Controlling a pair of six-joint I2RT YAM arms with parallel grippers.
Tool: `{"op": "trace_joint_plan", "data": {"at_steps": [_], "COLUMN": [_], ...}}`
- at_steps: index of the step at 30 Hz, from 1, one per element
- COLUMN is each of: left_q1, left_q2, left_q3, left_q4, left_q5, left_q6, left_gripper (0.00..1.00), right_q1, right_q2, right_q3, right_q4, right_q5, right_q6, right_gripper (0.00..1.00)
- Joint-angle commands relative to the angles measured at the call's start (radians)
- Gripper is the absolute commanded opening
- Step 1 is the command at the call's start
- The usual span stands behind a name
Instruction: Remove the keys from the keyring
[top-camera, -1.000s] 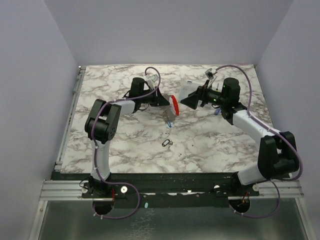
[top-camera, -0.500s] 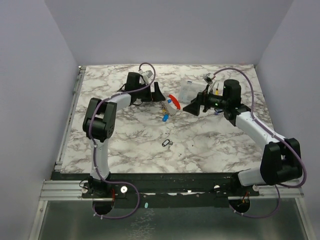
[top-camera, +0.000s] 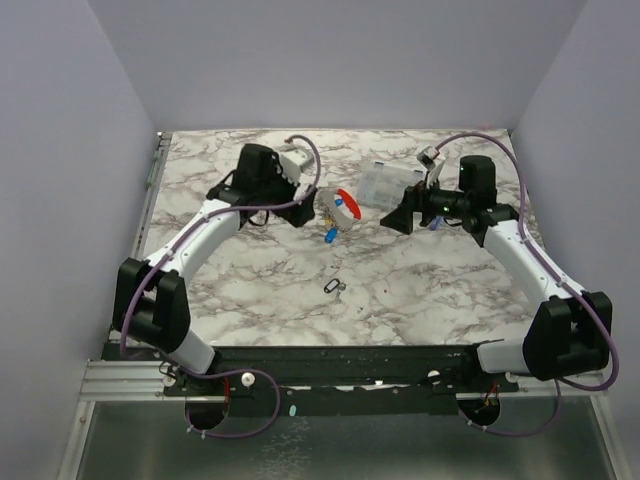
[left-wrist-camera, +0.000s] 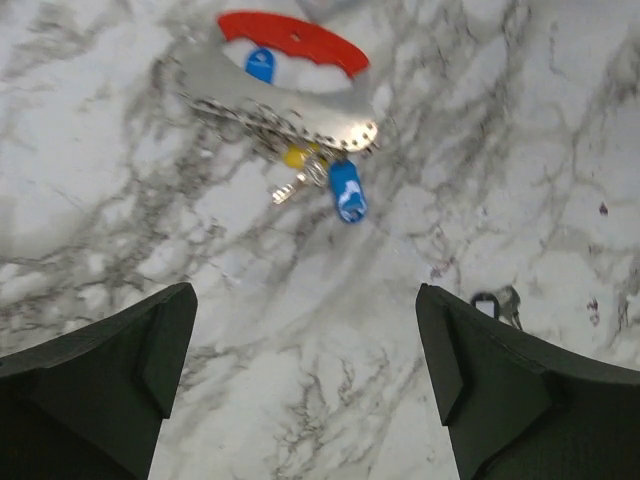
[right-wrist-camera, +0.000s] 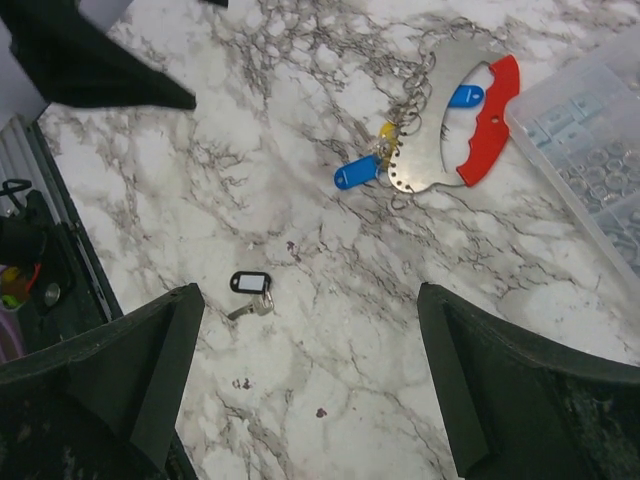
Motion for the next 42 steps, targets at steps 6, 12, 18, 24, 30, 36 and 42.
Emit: {"op": "trace_joint_plan", "data": {"at_steps": [6,12,18,24,30,36,42], "left_q1": [-0.245,-0.303,-0.376,-0.393,-0.397,-0.396,-0.397], "left_q2": [-0.032,0.057,0.170,0.283,0.343,0.331,0.280], "left_q3": [-0.136,-0.128,-0.089,-0.040,-0.032,-0.059,-0.141], "left_q4": [-0.137,-0.105,-0.098,-0.094,-0.170,-0.239,-0.277], "left_q5": [0.085,0.177,0.148,0.157,0.157,0.155,0.121], "left_q6": [0.299,0.579,0.781,0.844,0.904,0.943,0.975], "left_gripper": [0.81,0.64,0.51,0.46,0.40,0.32,0.28], "right_q1": [-0.087,-0.130,-0.139,-0.148,-0.149,-0.149,-0.149], "right_q2": [-0.031,-0.019,-0.013,-0.017,-0.016,-0.009,-0.008], "right_q3": [-0.064,-0.055,-0.061,-0.066,-0.062,-0.057,-0.060], "right_q4": [-0.036,-0.039,-0.035,-0.037,-0.042,-0.049,-0.049], "right_q5": [0.062,0.049,0.039,0.023,0.016,0.011,0.013], "right_q6": [-0.055,-0.050,-0.042,-0.039,-0.044,-0.048,-0.049], "right_gripper": [1.00,1.00,1.00,1.00,1.00,1.00,1.00]}}
